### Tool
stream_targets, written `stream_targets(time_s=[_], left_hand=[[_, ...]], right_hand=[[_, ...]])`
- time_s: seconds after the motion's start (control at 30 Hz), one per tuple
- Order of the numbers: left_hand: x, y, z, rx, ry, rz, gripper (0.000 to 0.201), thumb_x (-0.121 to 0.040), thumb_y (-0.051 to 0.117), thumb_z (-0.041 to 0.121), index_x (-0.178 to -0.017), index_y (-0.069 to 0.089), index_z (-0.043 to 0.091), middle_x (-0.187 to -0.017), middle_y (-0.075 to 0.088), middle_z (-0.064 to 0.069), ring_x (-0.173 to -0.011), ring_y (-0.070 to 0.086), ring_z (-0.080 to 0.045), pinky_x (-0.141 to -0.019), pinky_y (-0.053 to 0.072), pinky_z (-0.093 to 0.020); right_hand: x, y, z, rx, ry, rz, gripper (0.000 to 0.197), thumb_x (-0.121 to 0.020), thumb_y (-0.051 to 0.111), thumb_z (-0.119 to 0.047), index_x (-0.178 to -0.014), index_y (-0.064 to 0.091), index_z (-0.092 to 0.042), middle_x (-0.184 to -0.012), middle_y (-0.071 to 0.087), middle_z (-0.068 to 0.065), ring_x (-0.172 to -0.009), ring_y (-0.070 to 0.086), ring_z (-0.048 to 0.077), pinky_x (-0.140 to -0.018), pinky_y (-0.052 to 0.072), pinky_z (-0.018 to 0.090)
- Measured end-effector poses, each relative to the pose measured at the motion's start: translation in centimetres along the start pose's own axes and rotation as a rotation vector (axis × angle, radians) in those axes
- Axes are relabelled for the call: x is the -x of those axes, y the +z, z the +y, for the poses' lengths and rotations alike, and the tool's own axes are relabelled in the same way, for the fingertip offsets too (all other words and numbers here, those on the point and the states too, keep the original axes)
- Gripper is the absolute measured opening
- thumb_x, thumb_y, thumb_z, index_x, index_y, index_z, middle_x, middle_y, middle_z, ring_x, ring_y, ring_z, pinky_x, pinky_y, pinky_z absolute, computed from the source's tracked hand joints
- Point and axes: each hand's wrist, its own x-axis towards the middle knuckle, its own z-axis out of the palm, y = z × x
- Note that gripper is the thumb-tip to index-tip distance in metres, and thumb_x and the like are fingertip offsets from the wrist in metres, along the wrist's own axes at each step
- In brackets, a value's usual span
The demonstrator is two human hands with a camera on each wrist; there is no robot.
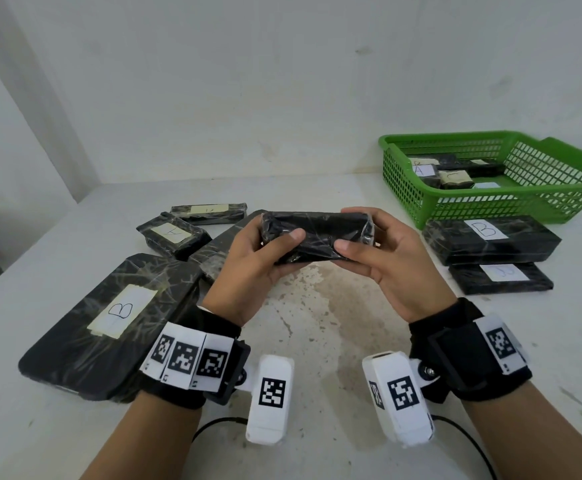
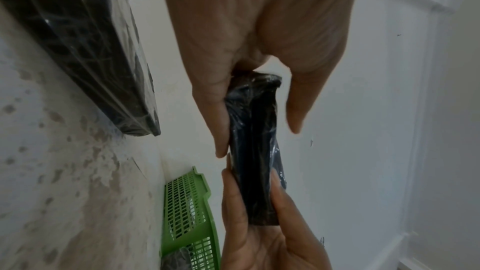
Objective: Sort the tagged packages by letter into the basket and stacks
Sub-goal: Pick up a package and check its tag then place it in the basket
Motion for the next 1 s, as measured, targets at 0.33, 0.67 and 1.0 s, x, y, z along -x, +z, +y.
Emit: stream_targets(time_s=[0.33,0.67,1.0], left_hand=[[0.2,0.1,-0.5,-0.125,0.058,-0.063,0.041,-0.079,0.067,0.009,-0.116,0.052,0.0,-0.11,0.072,-0.017,-0.104,0.07,-0.031,-0.085,0.058,-0.038],[-0.2,-0.5,-0.7,-0.129,0.078,-0.085,0.026,-0.077,0.062,0.004,-0.1,0.053,0.008,-0.099,0.062,-0.012,-0.097,0.063,-0.022,-0.087,0.056,-0.029],[-0.8,-1.8,-0.3,-0.136,0.08,0.051,0.044,-0.07,0.075,0.019,-0.11,0.058,0.023,-0.133,0.047,-0.021,-0.113,0.059,-0.022,-0.097,0.049,-0.03]], right_hand=[[0.2,0.1,0.9,0.145,-0.082,0.039,0.04,-0.062,0.085,-0.02,-0.092,0.06,-0.016,-0.095,0.063,0.003,-0.091,0.064,0.021,-0.076,0.058,0.03],[0.2,0.1,0.7,0.214,-0.121,-0.004,0.024,-0.078,0.079,-0.006,-0.088,0.059,-0.015,-0.085,0.058,0.002,-0.077,0.058,0.014,-0.067,0.052,0.024],[0.0,-0.1,-0.4,-0.105,0.009,-0.105,0.027,-0.083,0.049,-0.024,-0.099,0.069,-0.016,-0.094,0.063,0.003,-0.086,0.058,0.017,-0.07,0.057,0.032]])
